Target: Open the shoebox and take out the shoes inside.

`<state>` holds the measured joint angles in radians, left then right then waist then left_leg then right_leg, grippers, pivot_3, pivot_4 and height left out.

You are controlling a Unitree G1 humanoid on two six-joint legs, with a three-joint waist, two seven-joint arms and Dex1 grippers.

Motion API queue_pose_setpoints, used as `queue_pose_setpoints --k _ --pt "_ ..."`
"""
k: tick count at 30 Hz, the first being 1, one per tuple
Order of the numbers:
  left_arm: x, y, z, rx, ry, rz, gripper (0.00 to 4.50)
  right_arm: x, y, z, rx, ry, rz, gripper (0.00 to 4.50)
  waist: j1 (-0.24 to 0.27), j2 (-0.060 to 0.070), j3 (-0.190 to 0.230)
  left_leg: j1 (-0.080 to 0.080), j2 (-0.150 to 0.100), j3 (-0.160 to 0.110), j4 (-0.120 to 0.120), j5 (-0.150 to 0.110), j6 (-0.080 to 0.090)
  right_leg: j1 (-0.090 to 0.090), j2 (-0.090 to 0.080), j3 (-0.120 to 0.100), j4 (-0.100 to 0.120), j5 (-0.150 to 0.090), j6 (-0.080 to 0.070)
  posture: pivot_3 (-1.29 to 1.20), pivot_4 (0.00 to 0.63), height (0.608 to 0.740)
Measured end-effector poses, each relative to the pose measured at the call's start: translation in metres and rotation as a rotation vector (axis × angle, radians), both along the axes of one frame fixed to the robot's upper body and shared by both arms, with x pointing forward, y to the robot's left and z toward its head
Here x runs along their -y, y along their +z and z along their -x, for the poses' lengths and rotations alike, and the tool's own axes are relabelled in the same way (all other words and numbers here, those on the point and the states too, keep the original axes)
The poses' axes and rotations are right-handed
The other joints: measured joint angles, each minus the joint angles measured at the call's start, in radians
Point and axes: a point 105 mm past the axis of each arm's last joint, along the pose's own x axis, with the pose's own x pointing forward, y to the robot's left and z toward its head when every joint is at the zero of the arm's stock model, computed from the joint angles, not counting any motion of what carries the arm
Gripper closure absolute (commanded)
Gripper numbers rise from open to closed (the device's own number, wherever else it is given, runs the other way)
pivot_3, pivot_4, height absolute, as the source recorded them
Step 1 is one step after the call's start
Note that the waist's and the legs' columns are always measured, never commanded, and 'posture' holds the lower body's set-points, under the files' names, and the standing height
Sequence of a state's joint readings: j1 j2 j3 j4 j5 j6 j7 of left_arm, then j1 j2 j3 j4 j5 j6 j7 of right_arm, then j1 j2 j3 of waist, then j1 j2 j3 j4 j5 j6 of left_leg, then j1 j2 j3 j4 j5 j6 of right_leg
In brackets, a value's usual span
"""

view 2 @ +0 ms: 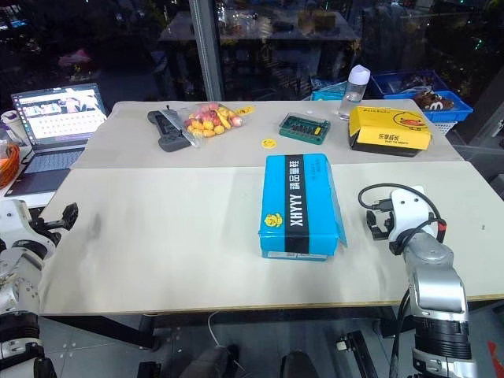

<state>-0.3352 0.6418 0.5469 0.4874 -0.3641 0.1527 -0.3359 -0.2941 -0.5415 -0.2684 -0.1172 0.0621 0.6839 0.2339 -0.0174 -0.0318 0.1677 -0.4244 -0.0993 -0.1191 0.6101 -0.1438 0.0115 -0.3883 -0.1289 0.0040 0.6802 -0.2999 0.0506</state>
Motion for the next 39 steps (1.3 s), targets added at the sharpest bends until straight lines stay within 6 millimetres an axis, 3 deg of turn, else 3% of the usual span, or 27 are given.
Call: queue_pose_setpoints --k 7,9,12,13,14,16,19,20,24,25,28,30,33,39 --pt "0.011 -0.006 -0.005 -0.022 -0.048 -0.009 0.00 0.007 0.002 0.001 0.010 -0.032 -0.005 0.01 0.003 0.000 0.000 0.000 0.000 0.000 0.000 0.000 0.000 0.000 0.000 0.000 0.000 0.000 0.000 0.00 0.150 0.734" --pt "0.036 -0.010 -0.015 -0.041 -0.175 -0.029 0.00 0.010 0.002 0.002 0.012 -0.046 -0.009 0.01 0.005 0.000 0.000 0.000 0.000 0.000 0.000 0.000 0.000 0.001 0.000 0.000 0.000 0.000 0.000 0.00 0.150 0.734" --pt "0.098 -0.009 -0.026 -0.075 -0.482 -0.134 0.00 0.009 0.002 0.001 0.012 -0.035 -0.014 0.01 0.008 0.000 0.000 -0.001 0.000 0.000 0.000 0.000 0.000 0.001 0.000 -0.001 -0.001 0.000 0.000 0.00 0.150 0.734" --pt "0.127 -0.010 -0.026 -0.090 -0.622 -0.191 0.52 0.007 0.002 0.001 0.010 -0.023 -0.020 0.52 0.007 0.000 0.000 -0.001 -0.001 0.001 0.000 0.000 0.000 0.001 -0.001 0.000 -0.001 0.000 0.000 0.00 0.150 0.734" --pt "0.155 -0.012 -0.024 -0.105 -0.757 -0.240 0.71 0.005 0.002 0.000 0.007 -0.008 -0.026 0.73 0.004 0.000 0.000 -0.001 -0.001 0.001 0.000 0.000 0.000 0.001 -0.001 0.001 -0.001 0.000 0.000 0.00 0.150 0.734" --pt "0.191 -0.017 -0.017 -0.143 -0.961 -0.313 1.45 0.002 0.002 0.001 -0.013 0.042 -0.020 1.47 -0.001 0.001 0.000 -0.001 0.000 0.003 -0.001 0.000 0.000 0.000 0.000 0.002 -0.001 0.000 0.000 0.00 0.150 0.734" --pt "0.225 -0.016 -0.014 -0.164 -1.159 -0.381 2.51 -0.003 0.007 0.003 -0.050 0.128 0.030 2.41 -0.008 0.001 0.000 0.000 0.001 0.004 -0.001 0.000 0.001 0.000 0.001 0.003 -0.001 0.000 0.000 0.00 0.150 0.734" --pt "0.230 -0.013 -0.014 -0.159 -1.183 -0.397 2.74 -0.006 0.008 0.003 -0.054 0.152 0.039 2.61 -0.012 0.001 0.000 0.000 0.002 0.004 -0.001 0.000 0.001 0.000 0.002 0.003 -0.002 0.000 0.000 0.00 0.150 0.734" --pt "0.251 -0.004 -0.028 -0.126 -1.264 -0.459 4.30 -0.022 -0.001 0.003 -0.116 0.253 0.070 4.15 -0.011 0.001 0.000 0.000 0.003 0.005 0.000 0.000 0.001 0.001 0.003 0.003 -0.002 0.000 0.000 0.00 0.150 0.734" --pt "0.257 -0.007 -0.033 -0.135 -1.281 -0.486 4.49 -0.028 -0.003 0.002 -0.142 0.288 0.088 4.43 -0.009 0.001 0.000 0.000 0.003 0.006 0.001 0.000 0.001 0.001 0.002 0.003 -0.002 0.000 0.000 0.00 0.150 0.734" --pt "0.283 -0.025 -0.043 -0.174 -1.349 -0.548 4.49 -0.052 -0.006 -0.005 -0.188 0.419 0.137 4.43 -0.008 0.001 0.000 0.000 0.003 0.007 0.001 -0.001 0.002 0.001 0.003 0.003 -0.002 0.000 0.000 0.00 0.150 0.734" --pt "0.311 -0.037 -0.048 -0.189 -1.415 -0.569 4.49 -0.070 -0.008 -0.016 -0.213 0.506 0.197 4.43 -0.007 0.000 0.001 -0.001 0.003 0.007 0.003 -0.001 0.002 0.001 0.003 0.002 -0.002 0.000 0.001 0.00 0.150 0.734" --pt "0.346 -0.039 -0.050 -0.178 -1.495 -0.607 4.49 -0.087 -0.009 -0.028 -0.224 0.591 0.258 4.43 -0.009 -0.001 0.001 -0.002 0.002 0.007 0.004 -0.002 0.003 0.001 0.003 0.002 -0.002 0.001 0.001 0.00 0.150 0.734" --pt "0.354 -0.038 -0.056 -0.171 -1.511 -0.691 4.49 -0.097 -0.009 -0.042 -0.209 0.632 0.278 4.43 -0.023 -0.001 0.001 0.000 0.003 0.007 0.005 -0.002 0.004 0.003 0.003 0.003 -0.001 0.001 0.002 0.00 0.150 0.734"
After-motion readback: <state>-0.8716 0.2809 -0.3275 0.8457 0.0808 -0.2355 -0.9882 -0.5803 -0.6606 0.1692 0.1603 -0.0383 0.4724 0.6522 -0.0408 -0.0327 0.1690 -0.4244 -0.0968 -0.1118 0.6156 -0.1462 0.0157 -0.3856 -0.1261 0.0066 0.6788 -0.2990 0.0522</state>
